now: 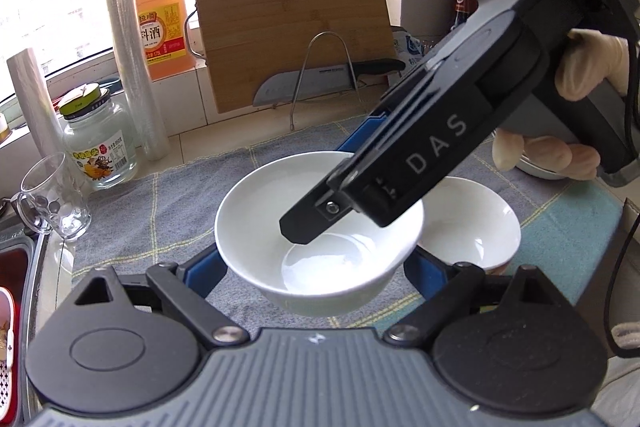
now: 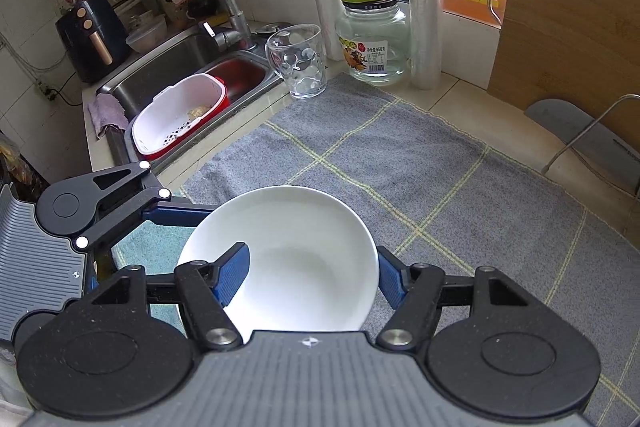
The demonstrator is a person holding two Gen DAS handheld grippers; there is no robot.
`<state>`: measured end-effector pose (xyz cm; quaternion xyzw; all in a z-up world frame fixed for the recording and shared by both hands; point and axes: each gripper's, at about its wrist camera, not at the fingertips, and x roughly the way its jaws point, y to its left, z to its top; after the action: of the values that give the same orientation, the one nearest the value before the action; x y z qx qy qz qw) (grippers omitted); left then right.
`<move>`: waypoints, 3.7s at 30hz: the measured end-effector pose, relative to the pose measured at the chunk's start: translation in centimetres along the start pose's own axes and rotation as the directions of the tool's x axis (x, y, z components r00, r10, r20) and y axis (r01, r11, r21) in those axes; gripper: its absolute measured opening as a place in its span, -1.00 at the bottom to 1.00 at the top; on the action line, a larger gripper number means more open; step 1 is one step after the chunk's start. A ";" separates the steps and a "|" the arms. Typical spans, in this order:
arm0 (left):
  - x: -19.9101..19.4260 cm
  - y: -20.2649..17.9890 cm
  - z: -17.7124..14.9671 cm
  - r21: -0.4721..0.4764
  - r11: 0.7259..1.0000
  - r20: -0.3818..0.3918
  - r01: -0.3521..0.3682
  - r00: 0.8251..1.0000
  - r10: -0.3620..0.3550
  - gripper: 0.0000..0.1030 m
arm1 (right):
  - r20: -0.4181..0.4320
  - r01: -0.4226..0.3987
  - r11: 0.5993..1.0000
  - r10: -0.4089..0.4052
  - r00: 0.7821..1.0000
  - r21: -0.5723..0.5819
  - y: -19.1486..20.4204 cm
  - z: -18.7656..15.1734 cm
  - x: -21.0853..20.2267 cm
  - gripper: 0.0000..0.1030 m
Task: Organize plates and bowls
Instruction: 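Lift the bowl with the right tool and carry it to the bowl stack, then lower the bowl onto the stacked bowls and open the right tool, then grip the stack of three bowls from opposite sides with both tools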
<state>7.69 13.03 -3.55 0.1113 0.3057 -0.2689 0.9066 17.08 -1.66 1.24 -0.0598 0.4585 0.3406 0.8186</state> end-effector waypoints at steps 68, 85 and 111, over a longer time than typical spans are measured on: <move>6.5 -6.9 1.8 0.196 0.945 -0.094 0.263 0.964 -0.248 0.87 | 0.006 0.175 0.960 -0.181 0.984 0.219 -6.7 -9.5 -4.9 0.56; 3.9 -4.1 1.3 0.236 0.932 -0.022 0.275 0.960 -0.278 0.91 | 0.096 0.251 0.957 -0.266 0.959 0.144 -4.3 -10.5 -6.2 1.00; 6.8 -1.8 -1.9 0.339 0.874 -0.143 0.347 0.938 -0.317 0.97 | 0.074 0.423 0.902 -0.429 0.901 0.085 -0.2 -16.0 -6.0 1.00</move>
<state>10.26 9.35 -9.27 0.2315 0.3032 -0.4670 0.7978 3.74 -11.37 -3.15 -0.1157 0.4080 0.1405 0.8947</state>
